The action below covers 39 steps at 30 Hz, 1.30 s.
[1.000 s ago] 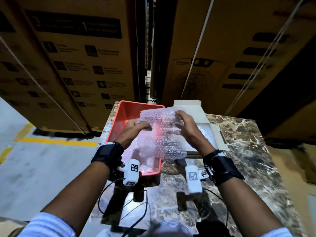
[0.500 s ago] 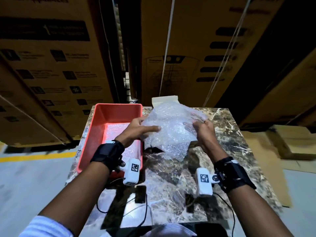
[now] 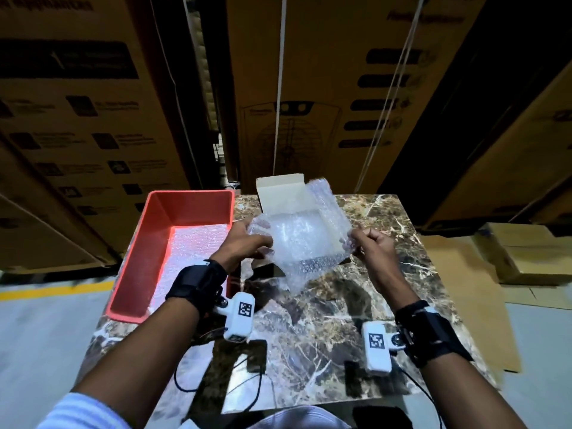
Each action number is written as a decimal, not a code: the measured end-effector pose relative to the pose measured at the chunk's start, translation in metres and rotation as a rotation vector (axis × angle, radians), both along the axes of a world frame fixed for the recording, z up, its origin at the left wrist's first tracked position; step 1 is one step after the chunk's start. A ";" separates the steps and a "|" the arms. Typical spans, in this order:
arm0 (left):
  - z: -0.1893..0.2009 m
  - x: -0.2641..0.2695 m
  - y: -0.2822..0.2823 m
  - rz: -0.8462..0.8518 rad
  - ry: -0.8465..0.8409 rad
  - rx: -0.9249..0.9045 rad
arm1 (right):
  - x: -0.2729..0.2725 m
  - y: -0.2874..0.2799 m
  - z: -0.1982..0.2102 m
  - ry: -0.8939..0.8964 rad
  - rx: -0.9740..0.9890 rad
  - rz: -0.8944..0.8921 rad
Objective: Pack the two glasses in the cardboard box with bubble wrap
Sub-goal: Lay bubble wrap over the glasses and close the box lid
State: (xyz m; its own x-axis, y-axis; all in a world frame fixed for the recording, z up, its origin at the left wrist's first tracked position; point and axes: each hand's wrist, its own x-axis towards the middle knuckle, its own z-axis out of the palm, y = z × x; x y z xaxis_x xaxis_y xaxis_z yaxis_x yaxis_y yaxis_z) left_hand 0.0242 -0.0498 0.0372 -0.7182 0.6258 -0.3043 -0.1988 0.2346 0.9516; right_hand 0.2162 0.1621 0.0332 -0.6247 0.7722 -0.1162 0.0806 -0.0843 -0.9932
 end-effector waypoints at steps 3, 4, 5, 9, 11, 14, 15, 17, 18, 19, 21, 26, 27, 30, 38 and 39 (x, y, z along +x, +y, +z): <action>-0.006 0.001 0.011 0.125 0.035 0.028 | 0.003 0.014 -0.007 -0.051 0.022 -0.021; -0.010 0.000 0.014 0.178 0.039 0.040 | 0.005 0.018 -0.010 -0.065 -0.007 0.000; -0.014 -0.001 0.016 0.228 0.052 0.046 | 0.008 0.023 -0.013 -0.081 -0.032 0.043; -0.029 -0.003 0.022 0.360 0.119 0.037 | 0.015 0.038 -0.020 -0.127 0.021 0.298; -0.030 0.000 0.024 0.387 0.196 0.002 | 0.016 0.041 -0.019 -0.130 0.113 0.390; -0.034 0.004 0.028 0.393 0.396 -0.052 | 0.012 0.047 -0.023 -0.175 0.178 0.522; -0.036 0.004 0.030 0.378 0.436 -0.061 | 0.009 0.050 -0.027 -0.205 0.197 0.561; -0.040 0.002 0.034 0.350 0.432 -0.098 | 0.001 0.056 -0.034 -0.237 0.233 0.607; -0.040 0.001 0.037 0.328 0.404 -0.116 | -0.003 0.060 -0.037 -0.237 0.227 0.592; -0.042 -0.001 0.039 0.297 0.379 -0.127 | -0.008 0.061 -0.038 -0.231 0.199 0.554; -0.044 -0.006 0.043 0.218 0.361 -0.147 | -0.016 0.064 -0.037 -0.211 0.158 0.470; -0.043 -0.016 0.045 0.061 0.410 -0.261 | -0.039 0.081 -0.043 -0.325 0.264 0.447; -0.043 -0.017 0.045 0.028 0.414 -0.272 | -0.044 0.085 -0.043 -0.354 0.259 0.487; -0.049 -0.023 0.046 -0.004 0.456 -0.281 | -0.059 0.098 -0.047 -0.388 0.277 0.595; -0.067 -0.034 0.054 0.073 0.452 -0.357 | -0.093 0.122 -0.068 -0.530 0.447 0.647; -0.069 -0.035 0.056 0.079 0.440 -0.378 | -0.096 0.122 -0.071 -0.546 0.460 0.640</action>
